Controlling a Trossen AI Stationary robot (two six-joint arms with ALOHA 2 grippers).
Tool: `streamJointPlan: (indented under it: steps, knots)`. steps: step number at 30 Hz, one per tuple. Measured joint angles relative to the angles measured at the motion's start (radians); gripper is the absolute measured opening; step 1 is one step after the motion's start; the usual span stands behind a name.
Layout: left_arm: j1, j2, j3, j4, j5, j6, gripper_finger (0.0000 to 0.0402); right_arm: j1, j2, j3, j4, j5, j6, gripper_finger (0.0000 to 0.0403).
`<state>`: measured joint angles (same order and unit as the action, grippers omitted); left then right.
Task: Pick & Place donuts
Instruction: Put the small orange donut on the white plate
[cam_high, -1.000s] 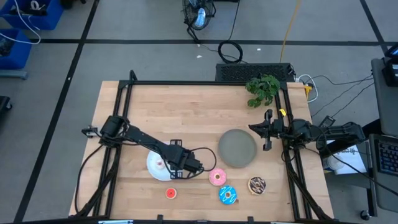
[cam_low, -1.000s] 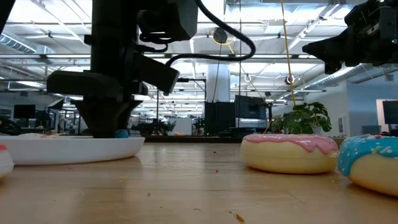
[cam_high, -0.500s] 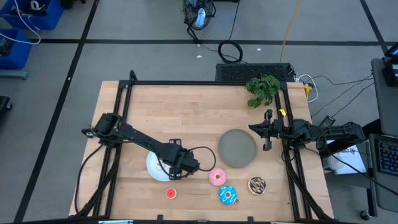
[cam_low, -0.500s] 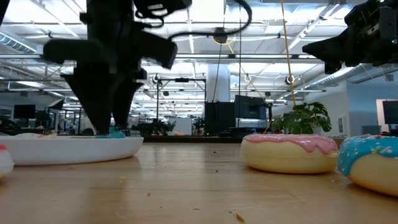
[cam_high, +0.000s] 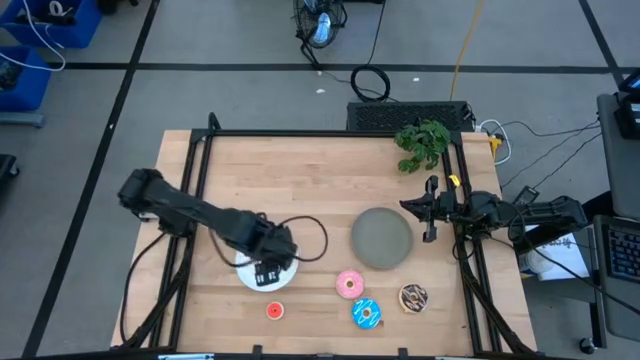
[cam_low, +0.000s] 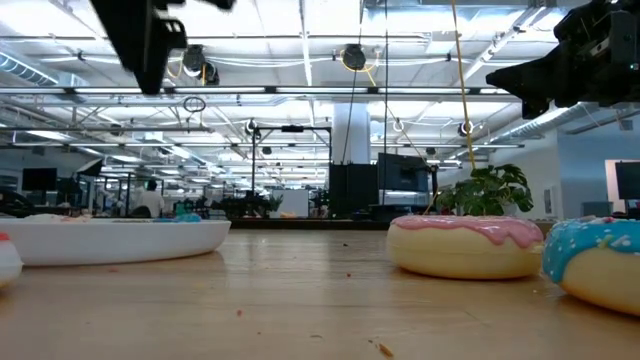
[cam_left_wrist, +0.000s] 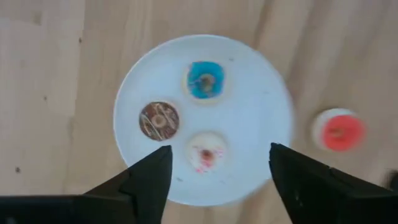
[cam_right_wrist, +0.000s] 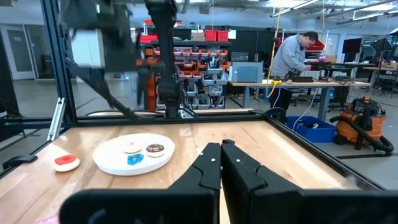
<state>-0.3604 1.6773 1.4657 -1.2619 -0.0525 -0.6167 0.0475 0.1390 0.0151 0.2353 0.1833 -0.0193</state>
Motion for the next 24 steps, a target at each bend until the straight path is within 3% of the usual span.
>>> streamJointPlan:
  steps: [7,15,24]
  knots:
    - [-0.084,-0.077,0.011,-0.027,0.030,-0.126,0.0166,0.000,0.000,0.000,0.000,-0.001,0.005,0.0000]
    - [-0.164,-0.063,0.010,-0.012,0.024,-0.005,0.0012,0.000,0.000,0.000,0.001,0.001,0.003,0.0000]
    - [-0.188,-0.064,0.010,0.042,-0.030,0.011,0.0018,0.000,0.000,0.000,0.014,0.001,0.001,0.0000]
